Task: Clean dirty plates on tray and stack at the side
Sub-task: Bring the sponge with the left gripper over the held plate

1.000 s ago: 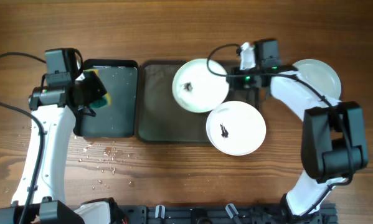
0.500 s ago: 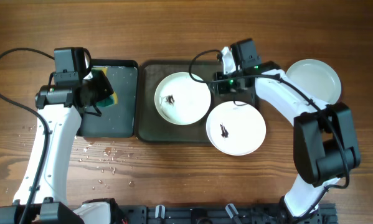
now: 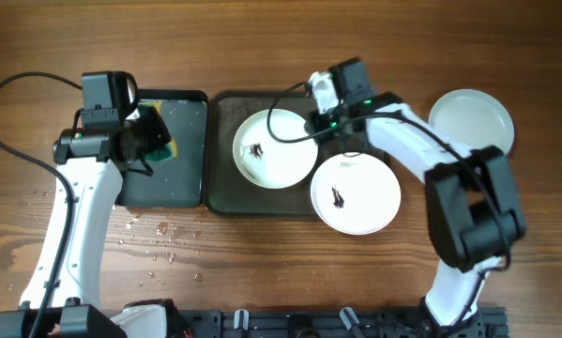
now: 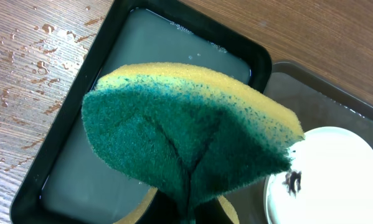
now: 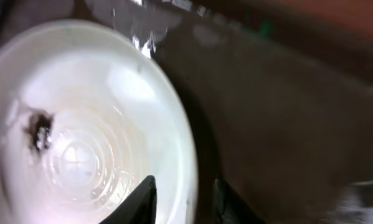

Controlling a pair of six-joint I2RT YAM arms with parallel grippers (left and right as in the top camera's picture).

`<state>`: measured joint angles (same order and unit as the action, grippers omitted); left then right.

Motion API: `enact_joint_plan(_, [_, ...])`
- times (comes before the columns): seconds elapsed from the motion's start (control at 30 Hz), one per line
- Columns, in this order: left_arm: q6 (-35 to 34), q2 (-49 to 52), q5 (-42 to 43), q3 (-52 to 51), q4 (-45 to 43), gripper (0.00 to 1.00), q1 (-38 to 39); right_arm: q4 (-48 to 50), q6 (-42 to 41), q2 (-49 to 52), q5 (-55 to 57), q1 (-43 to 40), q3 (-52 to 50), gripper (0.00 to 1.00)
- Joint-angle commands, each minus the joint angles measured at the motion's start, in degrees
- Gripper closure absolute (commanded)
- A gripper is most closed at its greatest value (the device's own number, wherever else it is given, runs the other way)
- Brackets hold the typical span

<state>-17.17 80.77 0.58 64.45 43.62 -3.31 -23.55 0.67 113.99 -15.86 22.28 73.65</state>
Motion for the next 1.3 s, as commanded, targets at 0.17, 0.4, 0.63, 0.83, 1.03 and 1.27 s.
enact_joint_plan(0.17, [0.9,0.0,0.7,-0.1,-0.1,0.96,0.2,-0.2,0.3,1.7,5.5,1.0,0.9,0.96])
enact_joint_plan(0.4, [6.5,0.0,0.5,-0.1,-2.0,0.96,1.4,-6.6,-17.2,-0.8,9.0,1.3,0.9,0.96])
enact_joint_plan(0.63, [6.5,0.0,0.5,-0.1,-4.9,0.96,5.2,-10.0,-23.6,-3.8,3.5,1.4,0.9,0.96])
enact_joint_plan(0.83, [6.1,0.2,0.7,2.0,-4.5,0.96,6.1,-10.6,-24.9,-3.7,3.3,1.7,0.8,0.96])
enact_joint_plan(1.03, [9.1,3.5,0.7,9.5,0.5,0.96,6.1,-6.5,-25.0,-3.7,3.7,4.8,-1.9,0.76])
enact_joint_plan(1.27, [7.6,6.4,6.5,9.6,0.5,0.96,6.9,-1.6,-20.4,-3.8,11.3,4.8,-1.9,0.64])
